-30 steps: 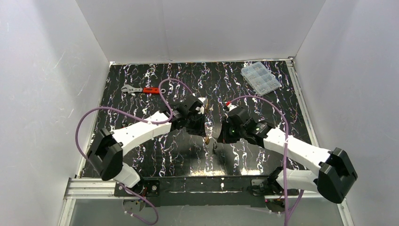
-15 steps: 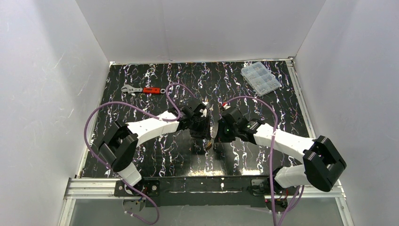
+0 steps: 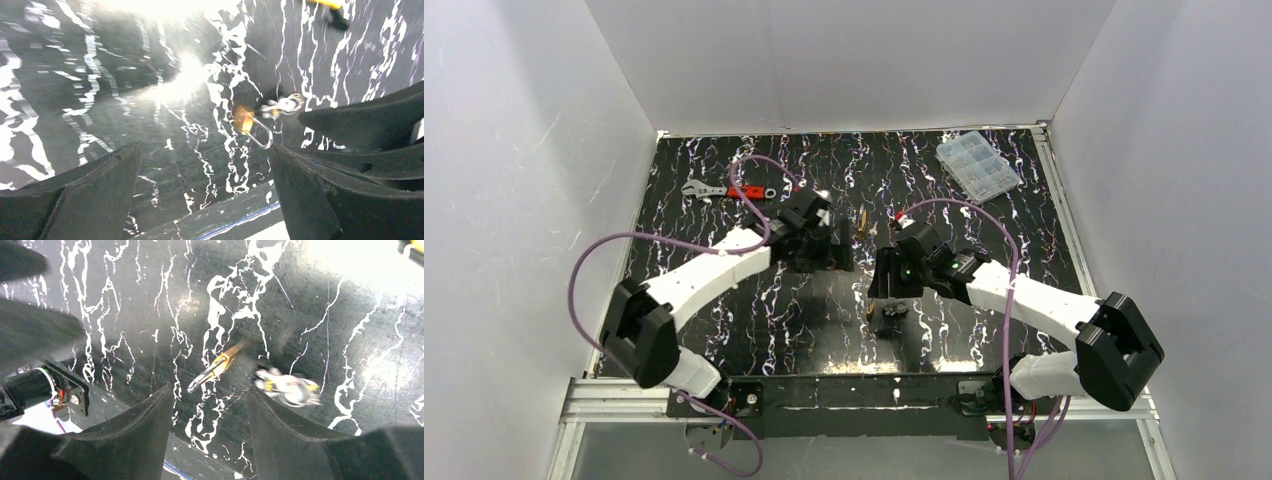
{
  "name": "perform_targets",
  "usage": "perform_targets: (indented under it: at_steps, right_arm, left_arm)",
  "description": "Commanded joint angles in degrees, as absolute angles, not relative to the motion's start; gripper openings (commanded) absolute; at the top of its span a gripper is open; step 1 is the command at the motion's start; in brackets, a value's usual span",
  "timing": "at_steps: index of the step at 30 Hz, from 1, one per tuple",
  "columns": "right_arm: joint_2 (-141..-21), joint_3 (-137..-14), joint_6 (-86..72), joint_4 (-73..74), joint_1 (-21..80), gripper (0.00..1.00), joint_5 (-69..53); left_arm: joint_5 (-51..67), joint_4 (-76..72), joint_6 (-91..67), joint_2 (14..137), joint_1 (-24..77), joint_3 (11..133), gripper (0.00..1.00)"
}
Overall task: Lock with the key
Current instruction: Place the key at the center of the board, then pick up the lock from the center of the board.
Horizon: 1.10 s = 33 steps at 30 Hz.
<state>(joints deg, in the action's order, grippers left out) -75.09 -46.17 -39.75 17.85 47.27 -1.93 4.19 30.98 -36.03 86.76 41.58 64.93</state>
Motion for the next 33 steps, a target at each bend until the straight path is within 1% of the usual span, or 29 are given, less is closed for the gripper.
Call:
perform_targets:
  at_steps: [1,2,3,5,8,12,15,18,20,24,29,32,33]
  right_arm:
    - [-72.52,-49.57,-37.71,17.99,47.22,0.64,-2.3]
    - [-72.39,-50.0,-37.4,17.98,47.21,0.68,-2.33]
    - [-72.34,-50.29,-37.02,17.94,47.13,0.69,-2.41]
    - [-72.33,-50.97,-36.34,18.01,47.21,0.7,-2.46]
    - [-72.12,-51.72,-35.3,17.77,47.12,0.71,-2.89]
    - [-72.11,-52.46,-33.6,17.03,46.87,0.71,-4.28]
    - [-72.36,-52.59,-33.02,16.35,46.54,0.71,-5.29]
    - [-72.71,-52.59,-32.83,15.49,46.13,0.71,-6.62]
    - [-73.07,-52.65,-32.62,14.94,45.83,0.7,-7.47]
    - [-74.05,-52.38,-32.39,13.59,44.78,0.7,-9.28]
    - [-75.67,-52.76,-32.29,12.11,43.5,0.69,-12.17]
    - [-76.31,-52.88,-32.26,11.38,42.8,0.69,-13.19]
    - [-76.74,-52.86,-32.26,11.09,42.32,0.68,-13.74]
  left_arm:
    - [-5.16,42.15,-36.87,78.68,36.44,68.66,0.98]
    - [-6.67,43.98,-37.49,77.36,35.17,68.92,0.98]
    - [-7.84,45.68,-37.74,76.48,33.65,68.85,0.98]
    - [-10.04,49.07,-38.94,74.87,30.28,68.45,0.98]
    - [-10.79,52.57,-40.12,72.14,22.4,66.15,0.98]
    - [-9.28,52.16,-39.48,69.09,7.46,60.95,0.98]
    - [-6.98,50.08,-39.75,70.02,-3.25,58.1,0.98]
    - [-5.24,45.81,-37.48,73.87,-10.57,57.93,0.92]
    - [-6.72,44.11,-34.99,78.52,-12.76,59.84,0.9]
    - [-3.7,40.96,-31.77,87.31,-15.11,63.11,0.85]
    - [-0.17,38.43,-30.73,92.74,-15.46,64.65,0.8]
    - [0.0,37.12,-30.76,94.25,-15.38,64.05,0.77]
    - [2.05,36.62,-30.5,95.21,-15.43,63.78,0.75]
